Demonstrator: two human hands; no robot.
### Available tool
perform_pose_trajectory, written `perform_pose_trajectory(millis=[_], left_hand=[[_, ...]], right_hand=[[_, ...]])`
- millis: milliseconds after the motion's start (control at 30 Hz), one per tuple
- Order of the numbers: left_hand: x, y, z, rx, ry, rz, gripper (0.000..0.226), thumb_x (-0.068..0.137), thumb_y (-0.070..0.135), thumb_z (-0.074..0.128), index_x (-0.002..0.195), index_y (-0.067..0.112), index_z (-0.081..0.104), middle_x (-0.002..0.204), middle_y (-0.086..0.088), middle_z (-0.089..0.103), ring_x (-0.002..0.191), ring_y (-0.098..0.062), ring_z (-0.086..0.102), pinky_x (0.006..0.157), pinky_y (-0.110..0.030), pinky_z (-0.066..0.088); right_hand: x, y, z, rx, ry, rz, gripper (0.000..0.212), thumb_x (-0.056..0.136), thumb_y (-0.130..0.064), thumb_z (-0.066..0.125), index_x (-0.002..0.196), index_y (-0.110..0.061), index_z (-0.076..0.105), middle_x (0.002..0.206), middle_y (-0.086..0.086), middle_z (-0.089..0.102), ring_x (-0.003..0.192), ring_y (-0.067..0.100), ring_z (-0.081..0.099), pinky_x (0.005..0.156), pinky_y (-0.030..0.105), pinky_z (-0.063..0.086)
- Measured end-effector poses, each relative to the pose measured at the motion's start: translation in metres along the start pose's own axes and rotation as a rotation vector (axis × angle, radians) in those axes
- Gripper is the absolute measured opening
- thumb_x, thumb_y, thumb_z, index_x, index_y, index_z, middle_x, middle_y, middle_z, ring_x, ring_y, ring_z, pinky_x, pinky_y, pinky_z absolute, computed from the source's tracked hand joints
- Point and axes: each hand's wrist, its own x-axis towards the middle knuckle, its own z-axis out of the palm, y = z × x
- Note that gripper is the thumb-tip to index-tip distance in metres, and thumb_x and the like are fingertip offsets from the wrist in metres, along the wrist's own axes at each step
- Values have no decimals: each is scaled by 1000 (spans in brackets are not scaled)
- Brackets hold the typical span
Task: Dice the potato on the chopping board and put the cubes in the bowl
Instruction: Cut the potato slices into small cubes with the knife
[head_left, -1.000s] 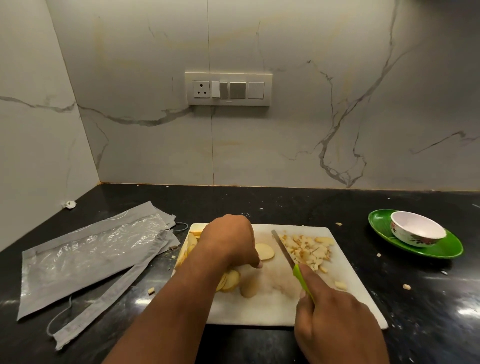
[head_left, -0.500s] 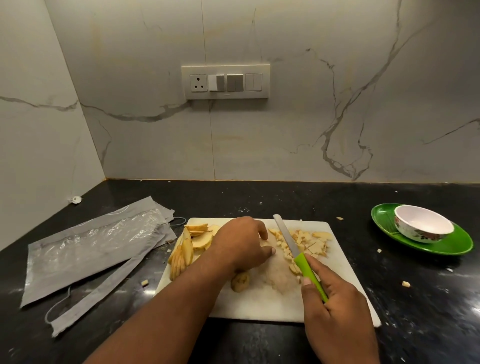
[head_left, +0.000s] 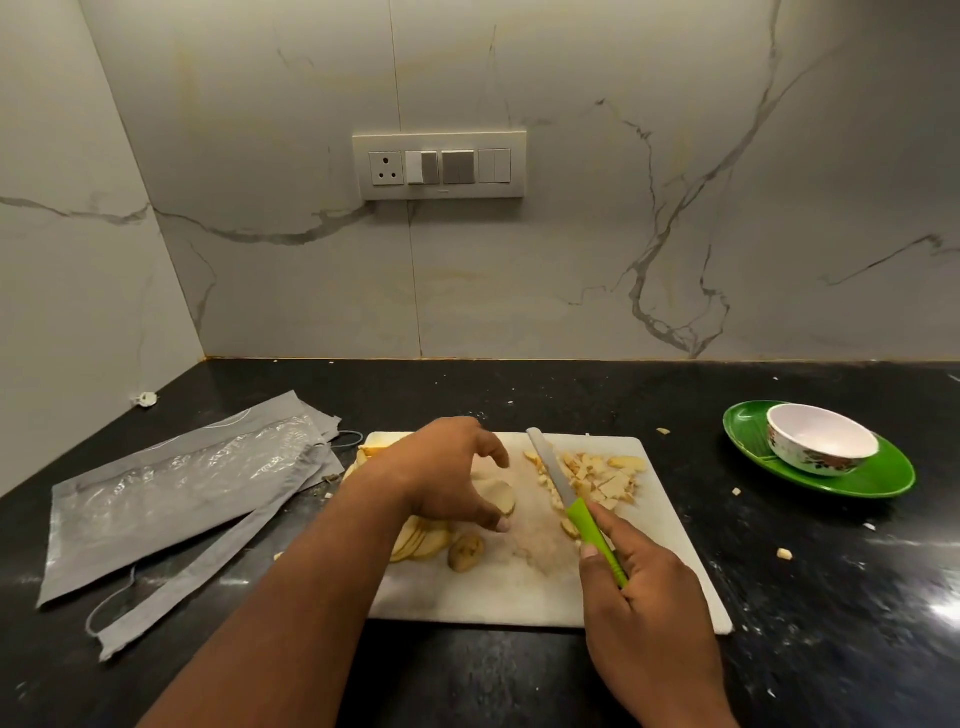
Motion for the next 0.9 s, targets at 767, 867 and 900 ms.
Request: perform_pose_trajectory(millis=[767, 867, 900], left_hand=[[2, -12, -1, -156, -46, -11, 69, 77, 34, 91, 139, 24, 63, 129, 3, 68, 108, -13, 64, 97, -27, 56], [3, -13, -1, -170, -52, -3, 68, 77, 33, 91, 139, 25, 64, 130, 4, 68, 111, -12, 64, 99, -29, 55], [3, -13, 0, -179, -59, 3, 67, 77, 31, 91, 139, 26, 64, 131, 5, 68, 112, -12, 64, 101, -30, 55]], right_hand=[[-1, -28, 11, -529, -199, 15, 53, 100, -40, 30, 153, -46, 26, 122, -7, 65, 108, 19, 60, 90, 35, 45], [0, -28, 15, -570, -238, 6, 55, 100, -40, 28, 155, -45, 22, 120, -4, 64, 104, 20, 60, 85, 35, 44], [0, -28, 15, -578, -249, 1, 56, 100, -39, 28, 155, -45, 21, 120, -4, 64, 103, 20, 60, 85, 35, 44]])
